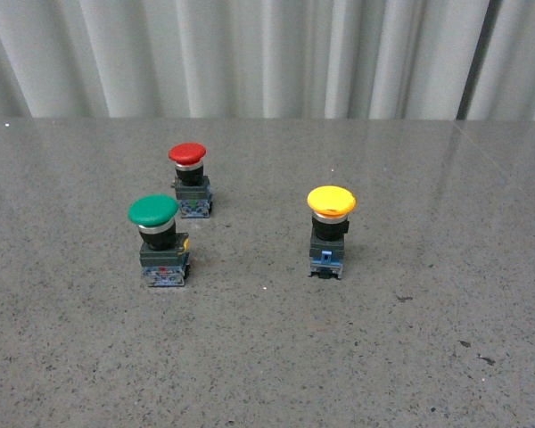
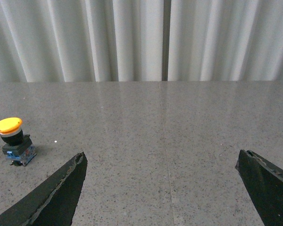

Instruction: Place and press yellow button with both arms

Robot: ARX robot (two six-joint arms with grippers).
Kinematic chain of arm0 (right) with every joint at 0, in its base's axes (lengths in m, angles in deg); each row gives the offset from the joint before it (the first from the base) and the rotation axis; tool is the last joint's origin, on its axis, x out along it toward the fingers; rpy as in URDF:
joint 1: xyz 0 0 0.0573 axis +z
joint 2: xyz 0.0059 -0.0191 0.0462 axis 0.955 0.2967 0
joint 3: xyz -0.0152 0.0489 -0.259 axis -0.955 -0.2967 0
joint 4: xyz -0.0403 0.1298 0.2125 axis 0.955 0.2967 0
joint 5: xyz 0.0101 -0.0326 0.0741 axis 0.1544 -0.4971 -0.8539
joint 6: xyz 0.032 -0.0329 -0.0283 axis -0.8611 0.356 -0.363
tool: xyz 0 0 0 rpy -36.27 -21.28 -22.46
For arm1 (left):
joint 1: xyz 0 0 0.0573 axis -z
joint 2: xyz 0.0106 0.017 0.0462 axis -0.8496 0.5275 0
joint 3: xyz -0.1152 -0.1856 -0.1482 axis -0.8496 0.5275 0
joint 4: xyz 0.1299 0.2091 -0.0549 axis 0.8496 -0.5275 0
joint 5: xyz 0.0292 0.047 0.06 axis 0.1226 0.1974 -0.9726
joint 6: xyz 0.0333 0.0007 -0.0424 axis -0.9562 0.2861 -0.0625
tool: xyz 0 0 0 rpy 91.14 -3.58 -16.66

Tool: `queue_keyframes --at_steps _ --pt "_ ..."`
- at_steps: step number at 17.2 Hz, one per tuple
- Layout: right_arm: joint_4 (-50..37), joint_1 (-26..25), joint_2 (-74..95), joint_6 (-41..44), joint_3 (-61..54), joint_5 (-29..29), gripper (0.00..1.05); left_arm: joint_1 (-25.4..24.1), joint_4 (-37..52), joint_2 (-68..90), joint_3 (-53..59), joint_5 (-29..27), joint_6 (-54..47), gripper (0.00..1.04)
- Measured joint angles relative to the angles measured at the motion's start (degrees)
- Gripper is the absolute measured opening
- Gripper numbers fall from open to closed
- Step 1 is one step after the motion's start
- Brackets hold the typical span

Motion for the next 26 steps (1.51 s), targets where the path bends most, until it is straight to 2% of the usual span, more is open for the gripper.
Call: queue_keyframes --at_steps 3,4,5,6,8,10,14,18,19,21,26 --pt "1.1 0.1 0.2 -0.6 0.2 0.5 0.98 0.0 0.0 0.0 0.0 0.0 0.0 0.84" --pt "2.8 0.8 5.2 -6.0 2.0 2.1 0.98 0.0 0.0 0.0 0.0 0.0 0.0 0.95" --pt "-2.4 0.7 13.7 -11.6 5.0 1.7 0.98 0.0 0.1 0.0 0.0 0.0 0.0 1.00" --pt "-10.5 1.2 22.3 -14.7 9.7 1.6 0.98 0.0 0.0 0.0 0.0 0.0 0.0 0.97" --pt "-24.0 5.4 38.1 -15.3 18.2 1.4 0.98 0.0 0.0 0.0 0.0 0.0 0.0 0.98" --pt "-32.1 10.1 56.5 -14.1 26.4 1.3 0.98 0.0 0.0 0.0 0.0 0.0 0.0 0.98" --pt "-31.2 18.4 80.7 -12.2 41.4 2.0 0.98 0.0 0.0 0.0 0.0 0.0 0.0 0.98" --pt "-29.0 25.0 87.6 -11.2 45.2 3.0 0.98 0.0 0.0 0.0 0.0 0.0 0.0 0.98" --pt "-28.9 26.3 88.3 -10.9 45.3 3.2 0.91 0.0 0.0 0.0 0.0 0.0 0.0 0.98" --pt "-28.9 28.3 89.4 -10.1 45.6 3.3 0.68 0.0 0.0 0.0 0.0 0.0 0.0 0.98" --pt "-28.9 29.4 93.1 -9.4 46.0 4.1 0.15 0.0 0.0 0.0 0.0 0.0 0.0 0.98"
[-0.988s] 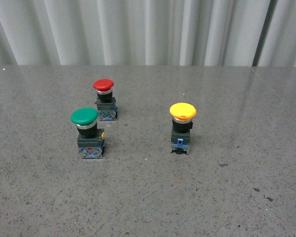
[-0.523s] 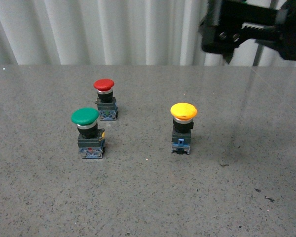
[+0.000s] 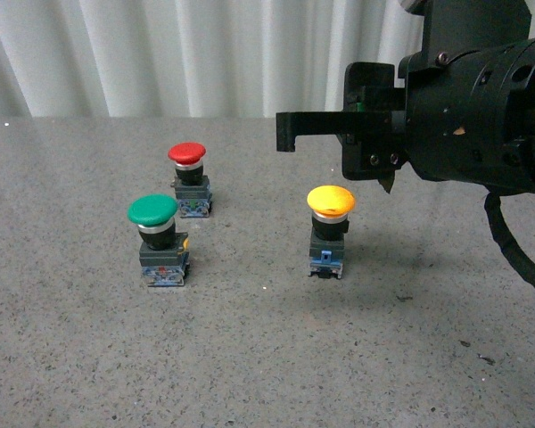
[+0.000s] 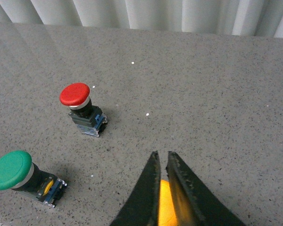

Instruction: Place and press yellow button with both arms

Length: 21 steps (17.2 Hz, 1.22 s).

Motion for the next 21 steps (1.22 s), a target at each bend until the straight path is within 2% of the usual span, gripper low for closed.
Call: queue_keyframes --at_steps 1,2,21 --pt "-0.1 0.4 0.6 0.2 0.1 0.2 0.04 0.0 0.0 0.0 0.0 0.0 0.0 0.98" --pt "-0.3 0.9 1.2 0.5 0.2 0.3 0.02 0.0 0.0 0.0 0.0 0.0 0.0 0.98" --pt "-1.4 1.1 7.1 0.3 0.3 0.6 0.02 0.0 0.0 0.0 0.0 0.0 0.0 0.98"
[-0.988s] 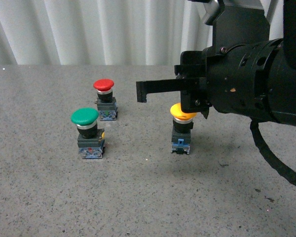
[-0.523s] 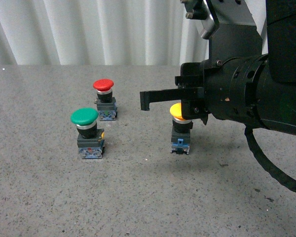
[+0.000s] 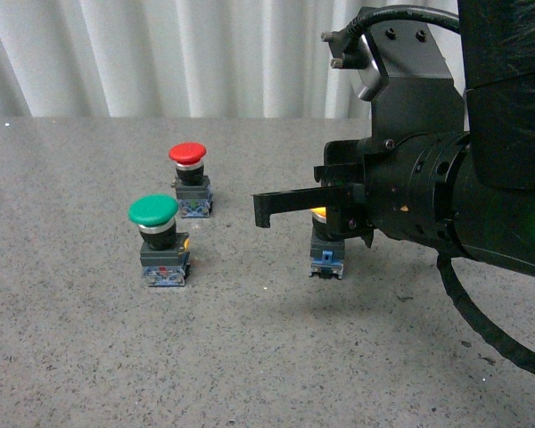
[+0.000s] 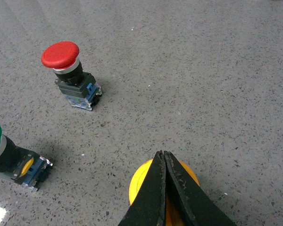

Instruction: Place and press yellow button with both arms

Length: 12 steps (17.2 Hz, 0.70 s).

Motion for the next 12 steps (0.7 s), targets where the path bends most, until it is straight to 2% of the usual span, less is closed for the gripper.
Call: queue_keyframes --at_steps 8,12 --pt "3.5 0.3 0.8 0.3 1.1 0.5 0.02 0.0 0.0 0.0 0.0 0.0 0.0 0.98" --pt "3.6 0.3 -4.2 0.3 -0.7 0.9 0.02 0.0 0.0 0.0 0.0 0.0 0.0 0.98"
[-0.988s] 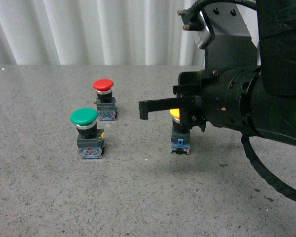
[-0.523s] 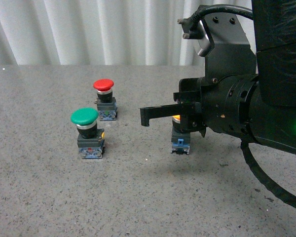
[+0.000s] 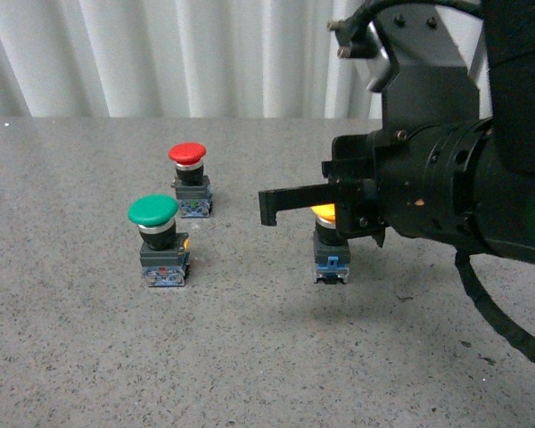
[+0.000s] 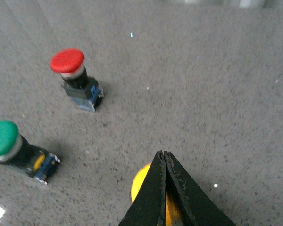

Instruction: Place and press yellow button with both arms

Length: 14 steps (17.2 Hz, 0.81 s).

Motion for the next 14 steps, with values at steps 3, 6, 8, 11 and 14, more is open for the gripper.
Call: queue_keyframes --at_steps 3,6,8,11,14 --pt "-1.4 1.5 -10.4 -0.1 0.0 0.8 0.02 0.0 0.0 0.0 0.0 0.0 0.0 0.98" --pt "-1.6 2.2 -20.4 -1.4 -1.4 -0.3 0.02 0.0 0.0 0.0 0.0 0.0 0.0 0.98" --pt "-1.2 1.3 -25.2 -3.3 -5.4 -0.3 0.02 0.0 0.0 0.0 0.0 0.0 0.0 0.98" --pt "1.2 -2.9 -37.0 -6.6 -11.2 0.9 0.02 0.0 0.0 0.0 0.0 0.0 0.0 0.98" --pt "14.9 -9.5 -55.9 3.4 -19.9 14.2 0.02 0.0 0.0 0.0 0.0 0.0 0.0 0.98"
